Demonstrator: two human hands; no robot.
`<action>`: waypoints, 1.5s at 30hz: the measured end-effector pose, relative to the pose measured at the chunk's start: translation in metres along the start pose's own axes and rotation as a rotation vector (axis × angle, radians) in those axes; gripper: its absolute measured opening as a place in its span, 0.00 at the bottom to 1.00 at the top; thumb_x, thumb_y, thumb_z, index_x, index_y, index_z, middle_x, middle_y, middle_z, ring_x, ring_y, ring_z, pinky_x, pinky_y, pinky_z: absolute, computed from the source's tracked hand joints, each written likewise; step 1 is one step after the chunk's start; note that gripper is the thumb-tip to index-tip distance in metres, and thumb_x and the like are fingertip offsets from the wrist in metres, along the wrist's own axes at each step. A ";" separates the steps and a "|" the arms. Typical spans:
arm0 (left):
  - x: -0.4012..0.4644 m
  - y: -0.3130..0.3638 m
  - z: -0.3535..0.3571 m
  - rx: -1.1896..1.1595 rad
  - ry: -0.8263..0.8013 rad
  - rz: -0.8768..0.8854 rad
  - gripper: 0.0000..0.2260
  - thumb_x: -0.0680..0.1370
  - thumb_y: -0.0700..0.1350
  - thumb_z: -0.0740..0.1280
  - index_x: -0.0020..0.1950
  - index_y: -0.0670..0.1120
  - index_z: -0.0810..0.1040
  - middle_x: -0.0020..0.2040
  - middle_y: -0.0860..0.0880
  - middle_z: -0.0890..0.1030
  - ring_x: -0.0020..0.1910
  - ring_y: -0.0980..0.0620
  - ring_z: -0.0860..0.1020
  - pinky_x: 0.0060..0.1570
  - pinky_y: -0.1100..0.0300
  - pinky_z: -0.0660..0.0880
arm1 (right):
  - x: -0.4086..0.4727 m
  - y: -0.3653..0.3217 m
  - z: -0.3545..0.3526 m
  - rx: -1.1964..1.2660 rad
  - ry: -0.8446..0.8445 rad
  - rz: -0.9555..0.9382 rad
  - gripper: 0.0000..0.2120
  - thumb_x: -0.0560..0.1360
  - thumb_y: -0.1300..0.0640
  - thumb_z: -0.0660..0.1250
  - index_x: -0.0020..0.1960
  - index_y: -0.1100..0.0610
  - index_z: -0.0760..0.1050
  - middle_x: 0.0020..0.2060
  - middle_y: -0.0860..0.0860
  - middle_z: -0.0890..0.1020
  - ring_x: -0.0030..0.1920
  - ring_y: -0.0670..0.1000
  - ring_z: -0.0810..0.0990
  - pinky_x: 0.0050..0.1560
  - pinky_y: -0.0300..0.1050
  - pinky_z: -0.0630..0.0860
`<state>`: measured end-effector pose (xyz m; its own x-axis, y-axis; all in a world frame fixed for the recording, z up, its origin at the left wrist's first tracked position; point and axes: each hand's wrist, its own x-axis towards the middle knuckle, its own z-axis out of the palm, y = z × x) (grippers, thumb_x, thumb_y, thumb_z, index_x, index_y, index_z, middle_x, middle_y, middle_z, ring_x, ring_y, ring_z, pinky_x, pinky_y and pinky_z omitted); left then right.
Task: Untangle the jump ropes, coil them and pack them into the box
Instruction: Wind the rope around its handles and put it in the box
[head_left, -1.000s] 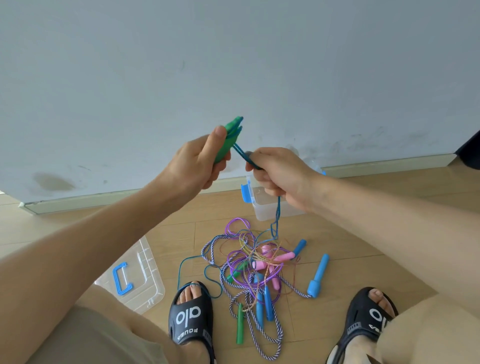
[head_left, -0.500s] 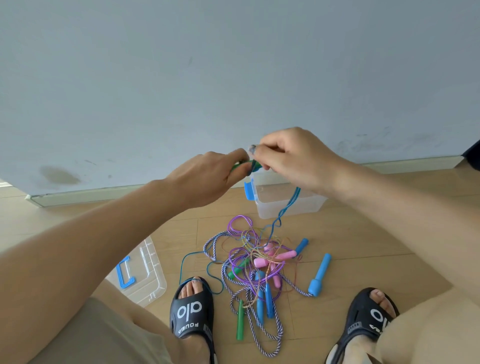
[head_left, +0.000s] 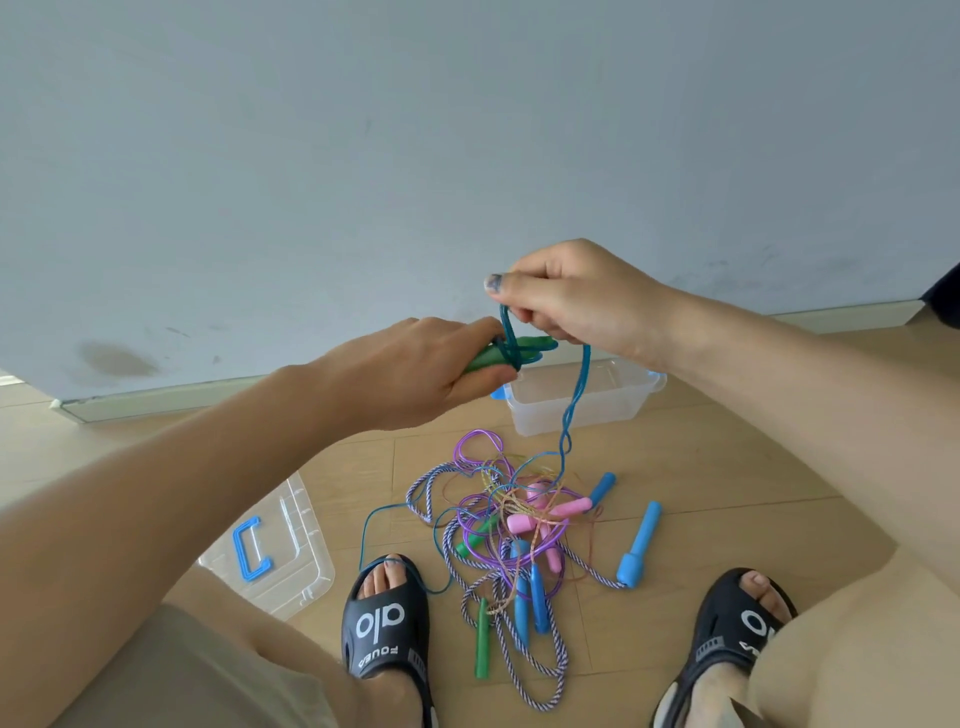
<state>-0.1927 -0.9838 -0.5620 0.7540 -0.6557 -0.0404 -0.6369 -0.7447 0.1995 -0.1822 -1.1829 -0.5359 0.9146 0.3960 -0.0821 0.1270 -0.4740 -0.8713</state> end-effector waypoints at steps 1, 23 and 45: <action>0.000 0.000 0.000 0.028 0.016 0.023 0.14 0.82 0.59 0.55 0.49 0.48 0.66 0.35 0.55 0.69 0.34 0.49 0.70 0.35 0.58 0.60 | 0.001 0.000 0.000 -0.010 -0.003 0.004 0.19 0.80 0.49 0.64 0.33 0.55 0.69 0.22 0.43 0.64 0.24 0.43 0.61 0.26 0.34 0.60; -0.001 0.005 -0.003 -0.449 0.256 -0.257 0.10 0.81 0.49 0.64 0.48 0.43 0.70 0.35 0.49 0.74 0.33 0.50 0.70 0.34 0.60 0.69 | 0.013 0.025 0.034 0.407 0.092 0.246 0.14 0.80 0.57 0.54 0.36 0.52 0.66 0.23 0.46 0.62 0.25 0.48 0.54 0.25 0.40 0.52; 0.009 -0.010 0.023 0.164 -0.063 -0.208 0.10 0.83 0.51 0.56 0.51 0.45 0.69 0.42 0.46 0.73 0.42 0.39 0.77 0.40 0.48 0.74 | -0.014 0.005 0.030 -0.511 -0.058 -0.119 0.19 0.80 0.52 0.60 0.36 0.64 0.72 0.27 0.55 0.71 0.28 0.48 0.63 0.30 0.43 0.60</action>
<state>-0.1835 -0.9850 -0.5865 0.8630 -0.4893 -0.1260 -0.4910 -0.8710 0.0197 -0.2057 -1.1676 -0.5535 0.8617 0.5061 -0.0361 0.4127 -0.7405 -0.5304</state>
